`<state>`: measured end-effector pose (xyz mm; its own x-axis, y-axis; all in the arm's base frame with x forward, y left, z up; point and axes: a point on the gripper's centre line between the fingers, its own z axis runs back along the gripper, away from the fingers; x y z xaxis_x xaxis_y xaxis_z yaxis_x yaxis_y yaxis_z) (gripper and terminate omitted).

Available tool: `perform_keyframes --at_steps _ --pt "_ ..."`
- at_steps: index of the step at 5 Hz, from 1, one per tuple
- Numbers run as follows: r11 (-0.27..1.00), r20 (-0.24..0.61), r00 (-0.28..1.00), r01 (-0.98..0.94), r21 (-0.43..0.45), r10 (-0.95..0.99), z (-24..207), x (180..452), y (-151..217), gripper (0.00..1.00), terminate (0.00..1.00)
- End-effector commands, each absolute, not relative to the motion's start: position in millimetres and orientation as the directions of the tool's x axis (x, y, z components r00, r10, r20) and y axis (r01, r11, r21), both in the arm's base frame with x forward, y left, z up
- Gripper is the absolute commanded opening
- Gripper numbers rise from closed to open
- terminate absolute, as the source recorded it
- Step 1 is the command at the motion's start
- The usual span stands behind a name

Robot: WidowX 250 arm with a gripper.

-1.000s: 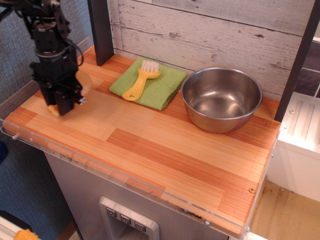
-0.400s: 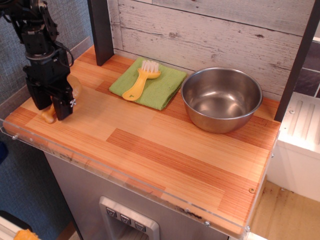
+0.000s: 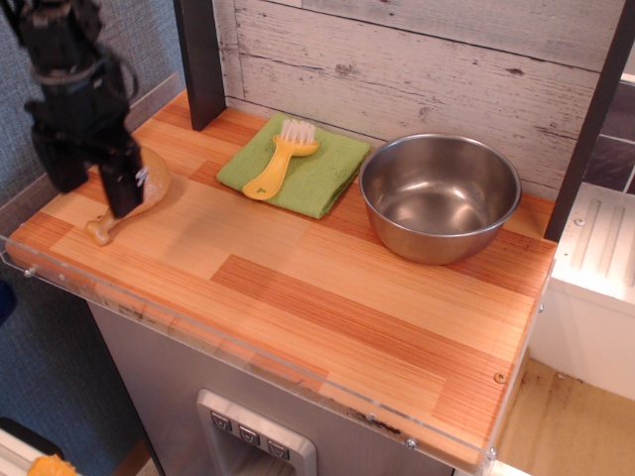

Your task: Move the chicken to the far left edge of the counter.

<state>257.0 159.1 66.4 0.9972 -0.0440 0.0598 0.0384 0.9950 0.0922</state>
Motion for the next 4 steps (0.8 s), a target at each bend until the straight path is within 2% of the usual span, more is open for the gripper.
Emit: perform_keyframes --at_steps 1,3,4 --pt "1.000 0.135 0.991 -0.010 -0.003 0.010 96.7 265.8 112.3 1.00 0.00" --pt "1.000 0.116 0.993 0.020 -0.001 -0.020 91.2 266.6 106.4 1.00 0.00" --pt "1.000 0.116 0.993 0.020 -0.001 -0.020 91.2 266.6 106.4 1.00 1.00"
